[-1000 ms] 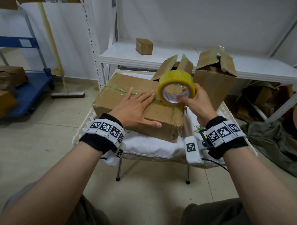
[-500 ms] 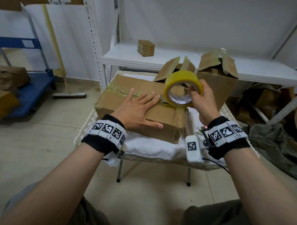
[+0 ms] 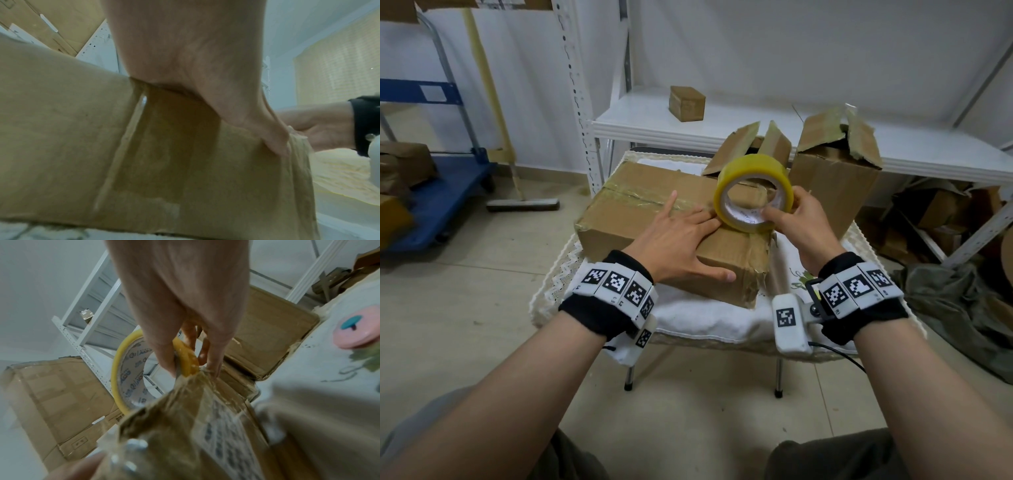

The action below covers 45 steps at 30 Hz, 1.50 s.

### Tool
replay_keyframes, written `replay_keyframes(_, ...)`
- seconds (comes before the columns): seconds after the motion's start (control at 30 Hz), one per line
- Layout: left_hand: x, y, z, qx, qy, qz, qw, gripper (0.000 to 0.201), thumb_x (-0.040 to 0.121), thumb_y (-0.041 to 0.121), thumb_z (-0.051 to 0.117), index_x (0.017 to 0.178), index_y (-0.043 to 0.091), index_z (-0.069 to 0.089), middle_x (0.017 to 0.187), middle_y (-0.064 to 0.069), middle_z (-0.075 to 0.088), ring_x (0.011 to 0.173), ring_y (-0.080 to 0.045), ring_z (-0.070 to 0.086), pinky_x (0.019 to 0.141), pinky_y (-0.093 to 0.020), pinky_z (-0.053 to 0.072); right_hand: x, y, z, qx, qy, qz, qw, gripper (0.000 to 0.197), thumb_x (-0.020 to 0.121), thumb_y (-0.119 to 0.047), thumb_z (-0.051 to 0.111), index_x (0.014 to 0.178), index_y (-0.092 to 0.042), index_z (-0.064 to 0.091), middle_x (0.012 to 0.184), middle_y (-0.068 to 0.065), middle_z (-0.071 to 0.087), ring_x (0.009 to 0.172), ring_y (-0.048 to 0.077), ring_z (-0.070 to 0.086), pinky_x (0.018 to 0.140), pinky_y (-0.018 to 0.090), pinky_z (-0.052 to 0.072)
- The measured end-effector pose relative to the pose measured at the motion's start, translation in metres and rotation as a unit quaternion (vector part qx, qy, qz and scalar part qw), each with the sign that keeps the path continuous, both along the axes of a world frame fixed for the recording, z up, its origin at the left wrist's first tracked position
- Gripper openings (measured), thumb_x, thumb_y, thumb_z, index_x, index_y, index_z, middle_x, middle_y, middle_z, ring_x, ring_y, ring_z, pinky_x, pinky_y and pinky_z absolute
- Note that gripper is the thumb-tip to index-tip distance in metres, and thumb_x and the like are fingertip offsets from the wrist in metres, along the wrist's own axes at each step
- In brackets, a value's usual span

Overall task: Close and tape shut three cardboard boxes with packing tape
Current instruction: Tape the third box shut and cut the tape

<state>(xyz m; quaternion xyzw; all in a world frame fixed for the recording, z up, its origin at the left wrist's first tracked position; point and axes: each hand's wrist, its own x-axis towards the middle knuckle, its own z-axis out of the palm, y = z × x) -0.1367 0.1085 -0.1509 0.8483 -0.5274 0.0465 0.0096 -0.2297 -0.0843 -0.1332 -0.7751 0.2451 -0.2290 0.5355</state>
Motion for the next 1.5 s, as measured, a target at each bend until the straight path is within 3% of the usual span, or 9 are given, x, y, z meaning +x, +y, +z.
replay_keyframes(0.13,-0.007,-0.001,0.006,0.018,0.006,0.020,1.000,0.111,0.069,0.091,0.026,0.155,0.022,0.029,0.164,0.002,0.024,0.152,-0.018,0.017,0.120,-0.058,-0.009,-0.002,0.004,0.002,-0.028,-0.024,-0.004,0.999,0.009,0.095,-0.014,0.063,0.102,-0.017,0.059,0.094,0.003,0.060,0.097,0.027,0.061,0.097,0.057,0.052)
replay_keyframes(0.27,-0.007,-0.002,0.006,0.027,0.001,0.018,0.999,0.109,0.068,0.092,0.023,0.153,0.024,0.032,0.162,0.000,0.030,0.152,-0.021,0.019,0.119,-0.061,-0.008,-0.003,0.009,0.002,-0.086,-0.036,0.000,0.996,0.012,0.097,-0.016,0.059,0.107,-0.012,0.055,0.101,0.018,0.058,0.099,0.034,0.058,0.094,0.056,0.050)
replay_keyframes(0.4,-0.007,-0.002,0.003,0.028,-0.002,0.019,0.999,0.109,0.069,0.092,0.022,0.152,0.023,0.035,0.159,-0.002,0.036,0.152,-0.021,0.020,0.119,-0.062,-0.008,-0.003,0.006,0.003,-0.109,-0.012,0.013,0.994,0.025,0.093,-0.019,0.068,0.112,-0.010,0.054,0.094,0.008,0.057,0.089,0.018,0.055,0.088,0.046,0.051)
replay_keyframes(0.5,-0.006,-0.002,0.003,0.028,-0.003,0.018,0.999,0.111,0.066,0.092,0.016,0.151,0.024,0.035,0.158,-0.001,0.037,0.152,-0.021,0.021,0.119,-0.062,-0.008,-0.003,0.003,0.001,-0.086,0.022,0.014,0.996,0.035,0.086,-0.017,0.077,0.113,-0.013,0.055,0.104,0.006,0.061,0.098,0.023,0.059,0.087,0.042,0.053)
replay_keyframes(0.77,-0.001,-0.003,-0.006,-0.001,-0.026,0.012,1.000,0.111,0.066,0.094,0.017,0.154,0.026,0.025,0.163,0.004,0.027,0.151,-0.020,0.023,0.117,-0.067,-0.006,-0.001,0.008,0.005,-0.113,-0.034,-0.032,0.992,0.009,0.095,-0.012,0.058,0.104,-0.009,0.058,0.093,0.012,0.062,0.096,0.031,0.061,0.089,0.054,0.054)
replay_keyframes(0.9,0.000,-0.002,-0.009,-0.013,-0.032,0.014,0.999,0.113,0.066,0.095,0.017,0.156,0.026,0.018,0.164,0.004,0.021,0.152,-0.021,0.020,0.115,-0.071,-0.003,-0.001,0.014,0.007,-0.125,-0.056,-0.037,0.990,0.012,0.099,-0.008,0.049,0.111,-0.010,0.052,0.092,-0.001,0.056,0.096,0.024,0.057,0.086,0.045,0.051)
replay_keyframes(1.1,-0.002,-0.001,-0.010,-0.031,-0.021,0.027,0.999,0.119,0.063,0.095,0.018,0.157,0.022,0.011,0.166,0.003,0.013,0.153,-0.020,0.013,0.114,-0.072,-0.006,-0.003,0.012,0.009,-0.143,-0.085,-0.057,0.984,0.012,0.100,-0.010,0.047,0.111,-0.011,0.050,0.100,0.010,0.062,0.099,0.026,0.060,0.088,0.045,0.051)
replay_keyframes(1.3,-0.002,-0.002,-0.011,-0.048,-0.017,0.028,0.998,0.121,0.064,0.095,0.024,0.159,0.022,0.006,0.166,0.004,0.012,0.153,-0.022,0.012,0.115,-0.071,-0.004,-0.004,0.011,0.003,-0.107,-0.105,-0.085,0.985,0.014,0.104,-0.030,0.052,0.103,-0.016,0.051,0.087,0.000,0.057,0.081,0.014,0.053,0.078,0.036,0.045)
replay_keyframes(1.5,-0.006,-0.002,-0.009,-0.048,-0.010,0.033,0.998,0.121,0.065,0.093,0.024,0.158,0.017,0.007,0.163,-0.002,0.020,0.150,-0.026,0.018,0.116,-0.069,-0.004,-0.005,0.010,-0.002,-0.018,-0.069,-0.101,0.992,0.027,0.095,-0.043,0.062,0.092,-0.017,0.063,0.089,0.006,0.063,0.088,0.023,0.060,0.090,0.046,0.056)
